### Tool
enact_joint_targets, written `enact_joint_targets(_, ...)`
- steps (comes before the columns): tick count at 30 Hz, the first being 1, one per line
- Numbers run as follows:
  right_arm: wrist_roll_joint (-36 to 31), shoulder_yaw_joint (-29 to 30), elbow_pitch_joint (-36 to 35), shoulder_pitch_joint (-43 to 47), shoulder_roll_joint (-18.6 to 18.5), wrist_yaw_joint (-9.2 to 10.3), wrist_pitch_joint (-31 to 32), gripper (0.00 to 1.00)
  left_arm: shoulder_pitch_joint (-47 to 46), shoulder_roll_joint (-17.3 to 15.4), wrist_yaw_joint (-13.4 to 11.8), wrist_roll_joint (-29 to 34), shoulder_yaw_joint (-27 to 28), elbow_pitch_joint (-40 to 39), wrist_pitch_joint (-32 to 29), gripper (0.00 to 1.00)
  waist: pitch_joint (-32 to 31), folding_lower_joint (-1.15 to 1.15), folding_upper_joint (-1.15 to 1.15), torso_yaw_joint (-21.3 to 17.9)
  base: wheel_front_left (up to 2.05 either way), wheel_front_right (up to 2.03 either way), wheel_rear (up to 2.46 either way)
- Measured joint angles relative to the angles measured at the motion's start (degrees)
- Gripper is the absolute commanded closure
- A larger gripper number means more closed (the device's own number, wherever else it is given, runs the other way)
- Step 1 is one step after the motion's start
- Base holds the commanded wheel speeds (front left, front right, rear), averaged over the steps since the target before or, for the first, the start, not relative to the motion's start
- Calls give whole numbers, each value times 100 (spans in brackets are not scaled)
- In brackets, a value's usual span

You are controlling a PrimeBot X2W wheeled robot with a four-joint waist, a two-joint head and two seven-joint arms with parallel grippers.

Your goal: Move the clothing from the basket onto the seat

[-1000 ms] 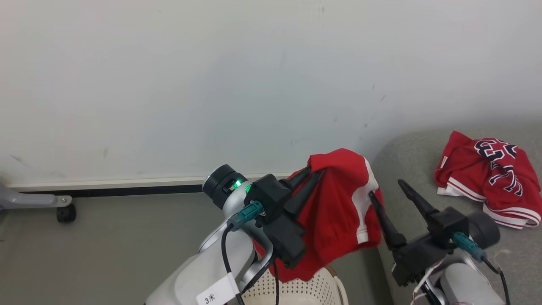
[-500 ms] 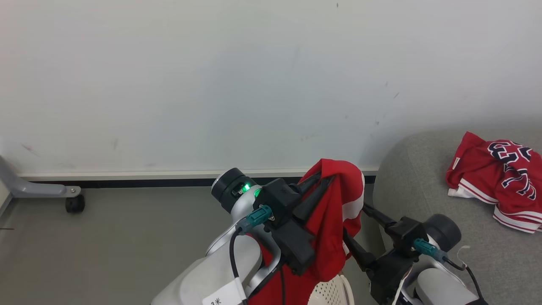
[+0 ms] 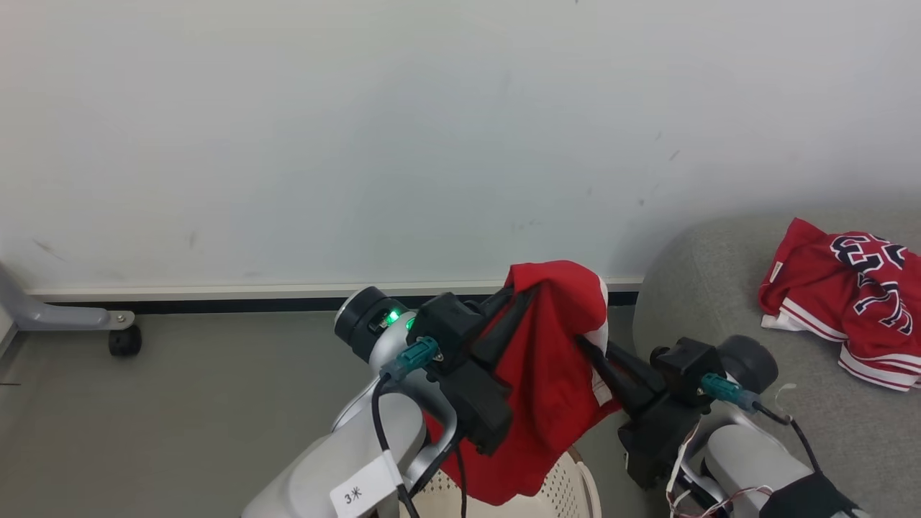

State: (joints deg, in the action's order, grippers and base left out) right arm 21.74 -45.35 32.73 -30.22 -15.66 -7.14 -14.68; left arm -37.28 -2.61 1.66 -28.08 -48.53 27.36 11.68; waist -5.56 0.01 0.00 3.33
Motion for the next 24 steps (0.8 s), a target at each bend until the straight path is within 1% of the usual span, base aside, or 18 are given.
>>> enact_joint_targets(2,76,-9,16,-112,-70,0,0,100,21,-66,-57,-60,102,91,1,100,15,0,0,-62,0,0,0)
enact_joint_targets(3,108,-2,16,-143,-103,0,0,100,31,-83,-74,-68,130,134,2,66,20,0,0,-87,0,0,0)
enact_joint_targets(5,155,24,18,-208,-167,0,0,100,82,-115,-118,-100,198,182,11,24,29,0,0,-141,0,0,0)
enact_joint_targets(6,166,53,15,-240,-196,0,0,100,130,-135,-124,-109,215,199,33,0,32,0,0,-171,0,0,0)
enact_joint_targets(13,300,274,-24,-513,-495,0,0,100,421,-240,-213,-176,314,320,103,0,47,0,0,-424,0,0,0)
enact_joint_targets(24,296,537,-320,-643,-1006,2,-1,100,821,-220,-213,-319,311,323,174,0,40,-1,0,-956,0,0,0)
